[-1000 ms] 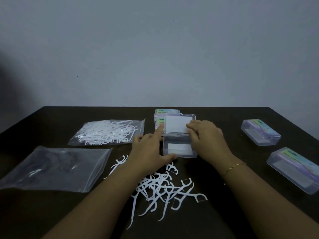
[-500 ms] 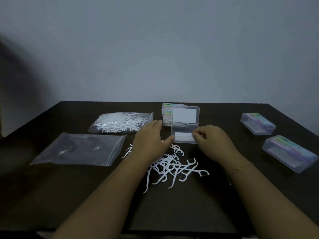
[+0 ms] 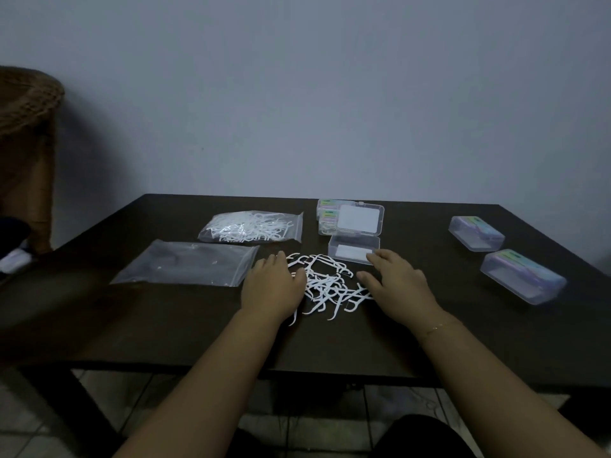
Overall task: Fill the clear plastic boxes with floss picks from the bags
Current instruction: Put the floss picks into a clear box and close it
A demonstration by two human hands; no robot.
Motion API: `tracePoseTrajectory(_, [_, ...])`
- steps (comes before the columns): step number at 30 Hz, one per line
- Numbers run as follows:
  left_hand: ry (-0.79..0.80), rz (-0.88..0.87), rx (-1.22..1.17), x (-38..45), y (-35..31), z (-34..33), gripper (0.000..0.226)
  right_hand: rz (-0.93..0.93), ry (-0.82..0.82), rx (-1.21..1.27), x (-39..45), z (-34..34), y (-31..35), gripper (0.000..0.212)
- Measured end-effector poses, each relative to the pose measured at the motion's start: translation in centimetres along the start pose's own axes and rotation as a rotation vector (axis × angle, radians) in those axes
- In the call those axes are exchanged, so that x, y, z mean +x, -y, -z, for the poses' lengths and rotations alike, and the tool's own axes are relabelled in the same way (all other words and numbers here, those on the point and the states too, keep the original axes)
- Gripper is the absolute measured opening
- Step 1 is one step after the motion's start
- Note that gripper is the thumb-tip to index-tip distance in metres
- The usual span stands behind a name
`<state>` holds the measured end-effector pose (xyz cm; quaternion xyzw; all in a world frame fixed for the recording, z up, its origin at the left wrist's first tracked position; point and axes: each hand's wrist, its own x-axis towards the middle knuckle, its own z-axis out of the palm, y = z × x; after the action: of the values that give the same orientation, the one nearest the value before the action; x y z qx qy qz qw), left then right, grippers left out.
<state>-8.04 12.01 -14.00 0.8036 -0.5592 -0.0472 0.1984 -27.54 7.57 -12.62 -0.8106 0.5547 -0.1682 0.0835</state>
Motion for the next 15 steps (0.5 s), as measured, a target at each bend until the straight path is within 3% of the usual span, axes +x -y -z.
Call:
tracePoseTrajectory(8, [0.052,-0.126,-0.096,-0.8,-0.1,0.1,0.052,0.016,0.023,-0.001,0.3,-0.1,-0.2,0.047])
tracePoseTrajectory(12, [0.026,-0.115,-0.332,-0.9,0.4,0.3,0.045,0.02,0.024,0.139,0.0,0.3,-0.4,0.049])
tracePoseTrajectory(15, [0.019,-0.083,-0.515,-0.8,0.5,0.6,0.046,0.072,0.146,0.211,-0.5,0.8,-1.3,0.059])
